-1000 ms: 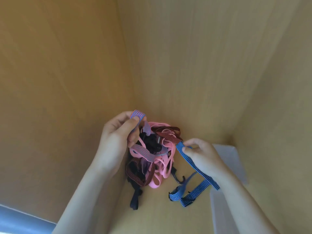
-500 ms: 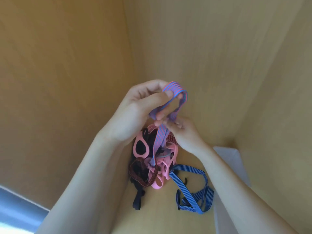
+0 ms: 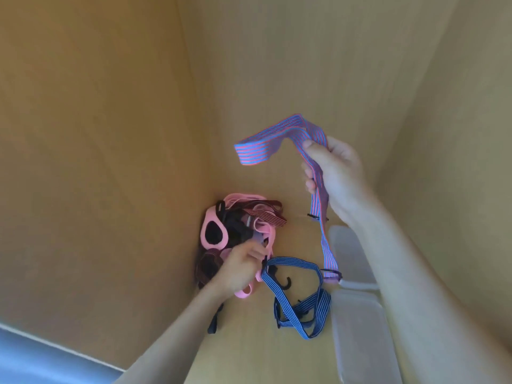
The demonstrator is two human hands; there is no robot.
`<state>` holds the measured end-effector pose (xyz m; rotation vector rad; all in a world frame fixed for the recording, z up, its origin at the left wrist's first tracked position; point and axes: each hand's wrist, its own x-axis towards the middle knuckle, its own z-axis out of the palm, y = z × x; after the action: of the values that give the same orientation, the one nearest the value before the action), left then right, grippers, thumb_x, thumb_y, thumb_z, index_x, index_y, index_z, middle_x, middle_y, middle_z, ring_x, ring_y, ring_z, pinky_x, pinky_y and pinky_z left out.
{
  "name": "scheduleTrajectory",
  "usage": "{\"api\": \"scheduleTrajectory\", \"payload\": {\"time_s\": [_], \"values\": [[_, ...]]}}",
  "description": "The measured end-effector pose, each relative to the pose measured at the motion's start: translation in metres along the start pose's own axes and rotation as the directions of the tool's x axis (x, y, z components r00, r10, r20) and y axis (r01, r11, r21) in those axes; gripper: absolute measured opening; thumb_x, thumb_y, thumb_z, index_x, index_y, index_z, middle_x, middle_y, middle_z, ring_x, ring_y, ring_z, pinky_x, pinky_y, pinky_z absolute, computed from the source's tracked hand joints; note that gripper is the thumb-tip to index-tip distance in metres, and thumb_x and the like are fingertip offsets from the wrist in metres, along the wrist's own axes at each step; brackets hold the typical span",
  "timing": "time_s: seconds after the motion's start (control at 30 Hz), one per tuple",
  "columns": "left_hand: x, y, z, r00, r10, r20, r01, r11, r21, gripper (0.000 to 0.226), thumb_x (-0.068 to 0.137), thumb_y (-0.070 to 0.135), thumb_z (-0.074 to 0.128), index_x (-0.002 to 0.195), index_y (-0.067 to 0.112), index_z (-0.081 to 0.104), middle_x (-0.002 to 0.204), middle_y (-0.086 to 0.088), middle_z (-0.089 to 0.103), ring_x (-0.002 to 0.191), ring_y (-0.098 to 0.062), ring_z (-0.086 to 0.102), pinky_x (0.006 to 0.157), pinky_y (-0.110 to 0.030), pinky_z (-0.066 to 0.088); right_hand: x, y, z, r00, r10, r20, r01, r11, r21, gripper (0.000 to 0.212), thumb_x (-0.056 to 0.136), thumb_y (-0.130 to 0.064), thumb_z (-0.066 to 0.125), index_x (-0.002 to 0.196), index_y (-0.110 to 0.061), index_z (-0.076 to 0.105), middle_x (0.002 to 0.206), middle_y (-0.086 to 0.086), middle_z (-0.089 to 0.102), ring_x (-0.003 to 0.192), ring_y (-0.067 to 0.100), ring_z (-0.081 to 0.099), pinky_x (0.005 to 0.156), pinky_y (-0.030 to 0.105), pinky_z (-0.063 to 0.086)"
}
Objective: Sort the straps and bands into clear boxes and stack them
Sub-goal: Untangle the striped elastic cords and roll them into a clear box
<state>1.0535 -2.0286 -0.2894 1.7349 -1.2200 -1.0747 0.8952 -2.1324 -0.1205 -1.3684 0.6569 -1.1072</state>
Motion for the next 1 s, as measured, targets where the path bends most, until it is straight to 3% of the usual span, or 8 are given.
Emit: {"api": "scheduleTrajectory", "payload": {"time_s": [0.17,0.43,0.53,0.6,0.7,0.8,0.87,1.0], "values": [[-0.001,-0.037,0.042,0.974,0.169,0.152,-0.224,0.821,0.525,0.041,0.08,-0.001,0.054,0.114,0.015,0.069,0.121,-0.001,0.062,0.117,-0.016,0.051,0.103,-0.027,0.042,-0.019,0.005,-0.02,0.997,0.037,-0.068,-0.043,0.996,-0.082,0.025,0.104,-0.015,0.051,0.079,-0.015,0.056,0.049,-0.001,0.054,0.036,0.013,0.041,0.039,0.021,0.03],[-0.003,-0.065,0.086,0.898,0.032,0.439,-0.429,0.287,0.857,0.059,0.083,0.051,0.059,0.131,0.018,0.049,0.135,-0.003,0.049,0.135,-0.023,0.032,0.115,-0.049,0.019,-0.047,0.022,-0.047,0.974,0.167,-0.151,-0.169,0.986,-0.003,0.017,0.106,-0.014,0.047,0.092,-0.009,0.055,0.051,0.001,0.058,0.037,0.016,0.053,0.04,0.022,0.045],[0.001,-0.064,0.099,0.898,0.104,0.427,-0.439,0.183,0.88,0.042,0.087,0.042,0.055,0.12,0.016,0.053,0.12,-0.007,0.058,0.122,-0.029,0.047,0.11,-0.05,0.021,-0.056,0.032,-0.05,0.959,0.214,-0.186,-0.213,0.977,0.023,0.018,0.107,-0.015,0.046,0.093,-0.01,0.056,0.051,0.001,0.059,0.038,0.016,0.054,0.041,0.024,0.047],[0.008,-0.059,0.103,0.914,0.132,0.384,-0.405,0.23,0.885,0.03,0.088,0.034,0.052,0.113,0.017,0.056,0.108,-0.008,0.065,0.109,-0.032,0.057,0.107,-0.046,0.023,-0.06,0.038,-0.05,0.951,0.233,-0.203,-0.227,0.972,0.051,0.02,0.107,-0.015,0.045,0.093,-0.009,0.058,0.05,0.001,0.057,0.038,0.015,0.051,0.041,0.023,0.044],[0.019,-0.041,0.095,0.968,0.034,0.247,-0.221,0.576,0.787,0.025,0.087,0.038,0.053,0.105,0.023,0.062,0.095,-0.005,0.07,0.095,-0.032,0.061,0.09,-0.033,0.038,-0.062,0.04,-0.055,0.933,0.267,-0.242,-0.245,0.962,0.117,0.017,0.104,-0.014,0.049,0.093,-0.008,0.06,0.05,0.0,0.052,0.038,0.013,0.045,0.04,0.022,0.039],[0.028,-0.017,0.074,0.979,-0.045,0.199,-0.009,0.964,0.265,0.012,0.086,0.016,0.057,0.094,0.022,0.063,0.069,0.0,0.061,0.064,-0.022,0.059,0.056,-0.023,0.042,-0.061,0.038,-0.061,0.919,0.295,-0.264,-0.245,0.947,0.207,0.014,0.1,-0.009,0.055,0.087,-0.013,0.056,0.05,-0.003,0.045,0.036,0.01,0.038,0.039,0.02,0.033],[0.034,-0.006,0.055,0.978,-0.057,0.199,0.037,0.994,0.103,0.015,0.089,0.0,0.051,0.09,0.008,0.063,0.07,-0.012,0.064,0.056,-0.019,0.059,0.054,-0.027,0.043,-0.06,0.037,-0.064,0.909,0.318,-0.269,-0.25,0.933,0.258,0.016,0.099,-0.007,0.055,0.085,-0.014,0.055,0.051,-0.003,0.043,0.036,0.009,0.036,0.038,0.02,0.032],[0.042,0.016,0.02,0.986,0.025,0.163,-0.05,0.987,0.154,0.019,0.09,0.004,0.049,0.098,0.006,0.066,0.085,-0.021,0.073,0.07,-0.034,0.073,0.06,-0.037,0.053,-0.06,0.047,-0.064,0.885,0.374,-0.278,-0.292,0.91,0.294,0.012,0.099,-0.006,0.054,0.089,-0.013,0.056,0.052,-0.001,0.044,0.036,0.012,0.037,0.039,0.021,0.033]]}}
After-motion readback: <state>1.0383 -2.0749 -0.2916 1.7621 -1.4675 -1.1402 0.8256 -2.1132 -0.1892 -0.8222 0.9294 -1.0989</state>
